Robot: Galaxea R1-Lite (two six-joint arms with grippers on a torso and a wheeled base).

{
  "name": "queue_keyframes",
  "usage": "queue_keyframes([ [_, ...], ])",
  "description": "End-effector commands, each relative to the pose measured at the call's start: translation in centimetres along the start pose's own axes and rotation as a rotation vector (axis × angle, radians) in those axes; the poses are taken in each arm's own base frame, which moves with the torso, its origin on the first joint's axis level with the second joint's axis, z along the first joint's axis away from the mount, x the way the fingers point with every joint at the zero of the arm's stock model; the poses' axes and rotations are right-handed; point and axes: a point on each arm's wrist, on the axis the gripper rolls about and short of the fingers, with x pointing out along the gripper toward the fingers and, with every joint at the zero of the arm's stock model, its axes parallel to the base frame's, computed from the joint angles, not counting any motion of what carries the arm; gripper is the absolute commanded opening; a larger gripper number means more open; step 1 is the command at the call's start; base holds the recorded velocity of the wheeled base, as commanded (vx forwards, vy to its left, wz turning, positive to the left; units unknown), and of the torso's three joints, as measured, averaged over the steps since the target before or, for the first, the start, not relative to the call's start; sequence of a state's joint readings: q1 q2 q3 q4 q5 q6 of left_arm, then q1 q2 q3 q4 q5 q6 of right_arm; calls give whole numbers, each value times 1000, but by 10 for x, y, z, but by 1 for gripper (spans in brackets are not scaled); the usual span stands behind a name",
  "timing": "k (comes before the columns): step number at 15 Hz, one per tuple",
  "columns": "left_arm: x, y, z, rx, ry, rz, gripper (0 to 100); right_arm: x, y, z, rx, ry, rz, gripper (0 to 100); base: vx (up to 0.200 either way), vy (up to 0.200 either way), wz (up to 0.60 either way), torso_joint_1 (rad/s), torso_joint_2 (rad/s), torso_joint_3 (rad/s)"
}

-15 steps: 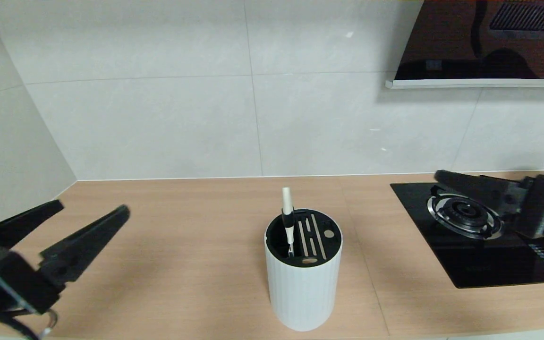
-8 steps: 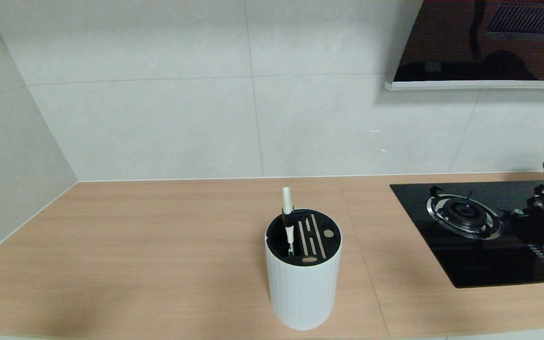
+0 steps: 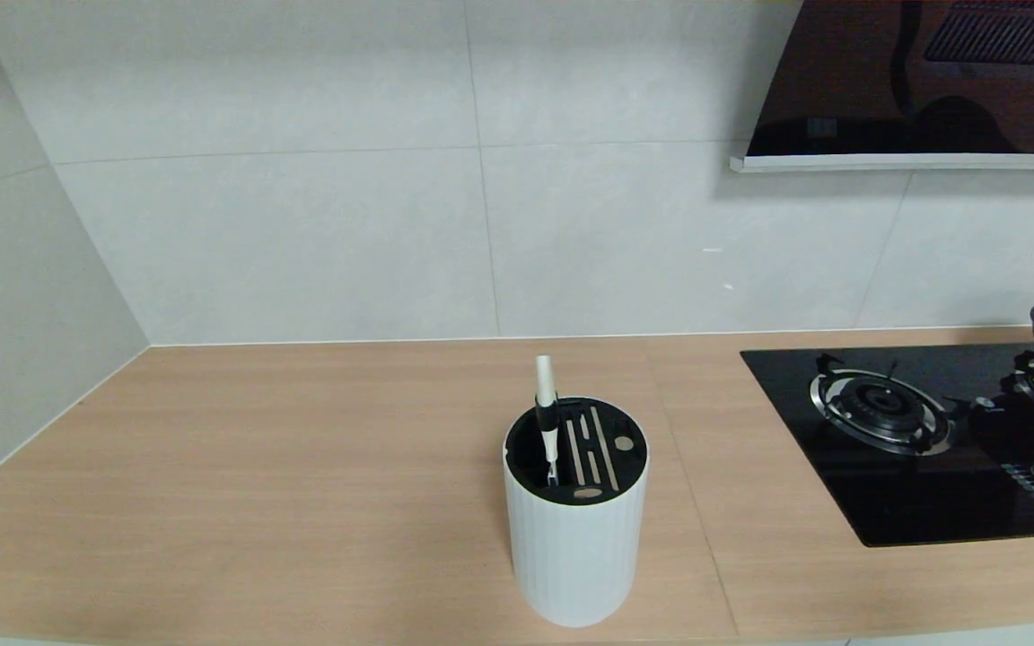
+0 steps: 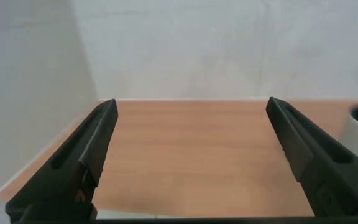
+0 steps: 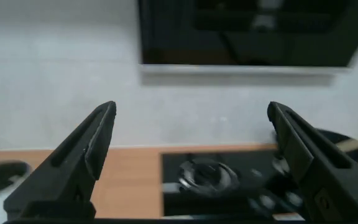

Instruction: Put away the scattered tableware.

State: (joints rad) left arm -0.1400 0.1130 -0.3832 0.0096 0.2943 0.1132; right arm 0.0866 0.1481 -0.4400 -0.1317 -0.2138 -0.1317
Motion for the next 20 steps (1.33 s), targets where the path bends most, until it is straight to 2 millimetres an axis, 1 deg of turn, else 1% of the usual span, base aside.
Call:
queue_keyframes([
  [1, -2, -2, -4, 6, -4, 44, 100, -21, 2, -10, -22, -50, -56, 100, 0, 0, 0, 0, 0, 0],
  [2, -5, -5, -9, 17, -5, 83, 100, -27, 3, -18, -29, -47, -69, 100, 0, 0, 0, 0, 0, 0],
  [3, -12, -6, -19, 29, -13, 101, 100, -25, 5, -30, -33, 0, -76, 100, 0, 0, 0, 0, 0, 0],
  [4, -12, -9, -36, 43, 30, 83, 100, -22, 6, -40, -34, 34, -71, 100, 0, 0, 0, 0, 0, 0],
  [5, -7, -11, -52, 43, 64, 81, 100, -20, 8, -55, -31, 83, -61, 100, 0, 0, 0, 0, 0, 0],
  [7, 1, -15, -84, 37, 83, 72, 100, -18, 12, -95, -20, 219, -31, 100, 0, 0, 0, 0, 0, 0],
  [8, 2, -16, -90, 38, 93, 68, 100, -18, 14, -109, -17, 265, -16, 100, 0, 0, 0, 0, 0, 0],
  [9, 1, -17, -99, 6, 174, 42, 100, -20, 16, -127, -19, 336, 10, 100, 0, 0, 0, 0, 0, 0],
  [10, 1, -17, -99, 6, 174, 42, 100, -20, 16, -127, -19, 336, 10, 100, 0, 0, 0, 0, 0, 0],
  [11, 0, -18, -103, -30, 219, -12, 100, -21, 17, -130, 50, 366, 65, 100, 0, 0, 0, 0, 0, 0],
  [12, -1, -20, -104, -57, 224, -76, 100, -23, 19, -134, 54, 411, 117, 100, 0, 0, 0, 0, 0, 0],
  [13, -1, -21, -105, -62, 237, -126, 100, -23, 19, -135, 58, 417, 124, 100, 0, 0, 0, 0, 0, 0],
  [20, -1, -21, -105, -59, 239, -138, 100, -23, 19, -134, 60, 406, 130, 100, 0, 0, 0, 0, 0, 0],
])
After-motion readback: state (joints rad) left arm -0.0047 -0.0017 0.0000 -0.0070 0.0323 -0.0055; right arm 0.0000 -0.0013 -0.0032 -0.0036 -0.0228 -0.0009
